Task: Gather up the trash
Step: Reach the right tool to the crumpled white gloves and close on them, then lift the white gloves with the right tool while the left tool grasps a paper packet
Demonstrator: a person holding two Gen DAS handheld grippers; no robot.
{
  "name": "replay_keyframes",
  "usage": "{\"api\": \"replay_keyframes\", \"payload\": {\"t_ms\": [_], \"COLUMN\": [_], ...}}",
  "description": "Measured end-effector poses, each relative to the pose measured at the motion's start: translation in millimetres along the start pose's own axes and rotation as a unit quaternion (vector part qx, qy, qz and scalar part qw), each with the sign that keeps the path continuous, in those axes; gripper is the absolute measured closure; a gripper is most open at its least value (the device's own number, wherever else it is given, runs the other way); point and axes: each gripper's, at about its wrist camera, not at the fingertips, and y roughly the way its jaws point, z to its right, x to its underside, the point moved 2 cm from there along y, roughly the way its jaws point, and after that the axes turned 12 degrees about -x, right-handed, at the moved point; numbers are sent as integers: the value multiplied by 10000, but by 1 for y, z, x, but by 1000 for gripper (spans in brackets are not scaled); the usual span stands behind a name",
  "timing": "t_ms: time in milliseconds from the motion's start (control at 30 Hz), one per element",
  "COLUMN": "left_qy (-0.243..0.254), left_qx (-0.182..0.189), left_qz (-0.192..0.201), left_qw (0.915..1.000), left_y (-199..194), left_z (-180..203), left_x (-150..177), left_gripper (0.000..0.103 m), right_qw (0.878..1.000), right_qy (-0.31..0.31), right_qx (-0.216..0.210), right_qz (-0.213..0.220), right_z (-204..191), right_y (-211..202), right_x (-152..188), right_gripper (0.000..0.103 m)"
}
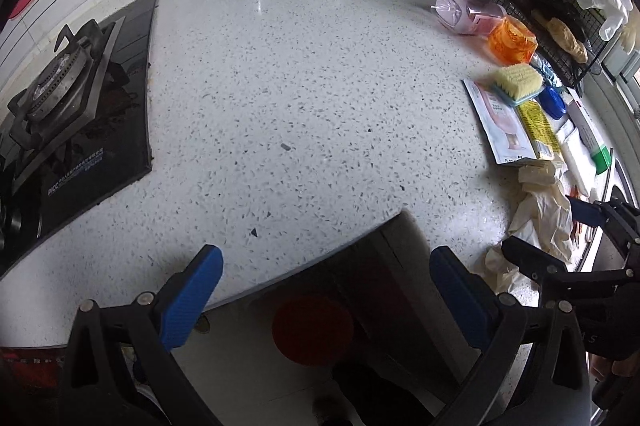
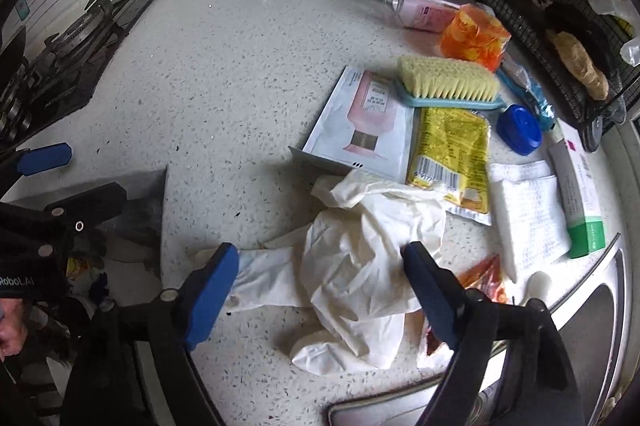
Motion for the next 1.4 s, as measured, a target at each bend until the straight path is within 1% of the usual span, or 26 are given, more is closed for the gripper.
{"api": "replay_keyframes", "payload": {"t_ms": [33,67,100,133,167,200,233,267,333,367,467,533,633,767,867,900,1033,1200,1333,1400], "left_qy": [33,48,40,25,36,84,142,208,282,304,367,434,659,1019,1250,1345,1708,2008,2297,2364], "left_qx": [2,11,50,108,149,150,120,110,146,209,524,655,695,713,769,791,842,900,894,992], "left_qz": [3,3,2,-19,-35,-23,8,42,100,136,196,232,376,493,495,519,505,314,208,193], "left_qw": [10000,10000,10000,9999,9999,9999,9998,9997,9994,9992,9978,9966,9947,9910,9879,9864,9804,9750,9689,9664], "left_y": [0,-1,-2,-4,-5,-8,-10,-13,-19,-23,-35,-41,-51,-55,-51,-49,-38,-14,0,4], "left_z": [0,1,0,0,0,2,4,6,8,9,15,20,32,54,72,79,104,128,147,153], "left_x": [-1,-1,-2,-2,-2,-1,-1,-1,-1,-2,-4,-9,-19,-36,-48,-51,-58,-68,-70,-71], "left_gripper": [0,0,0,0,0,0,0,0,0,0,0,0,0,0,0,0,0,0,0,2], "right_qw": [10000,9999,10000,9999,9999,9999,9999,9999,9996,9993,9988,9983,9974,9953,9933,9924,9894,9880,9858,9847], "right_qy": [74,96,53,25,22,36,68,109,186,198,219,270,414,667,814,850,1151,1230,1407,1470], "right_qx": [-63,-56,-47,-69,-85,-81,-61,-75,-211,-309,-409,-401,-311,-90,200,286,230,341,208,171], "right_qz": [16,61,69,69,73,94,109,109,74,56,177,319,506,696,796,843,856,870,891,918], "right_z": [0,0,1,2,3,4,6,7,9,10,9,12,19,36,54,54,74,90,103,107], "right_y": [0,-2,-2,-2,-3,-5,-6,-7,-10,-12,-27,-44,-66,-81,-84,-82,-77,-73,-69,-68], "right_x": [1,2,0,0,-1,0,0,1,3,4,6,9,11,11,14,13,11,12,14,15], "right_gripper": [33,39,41,45,56,63,77,86,95,97,98,98,98,98,97,97,97,97,97,97]}}
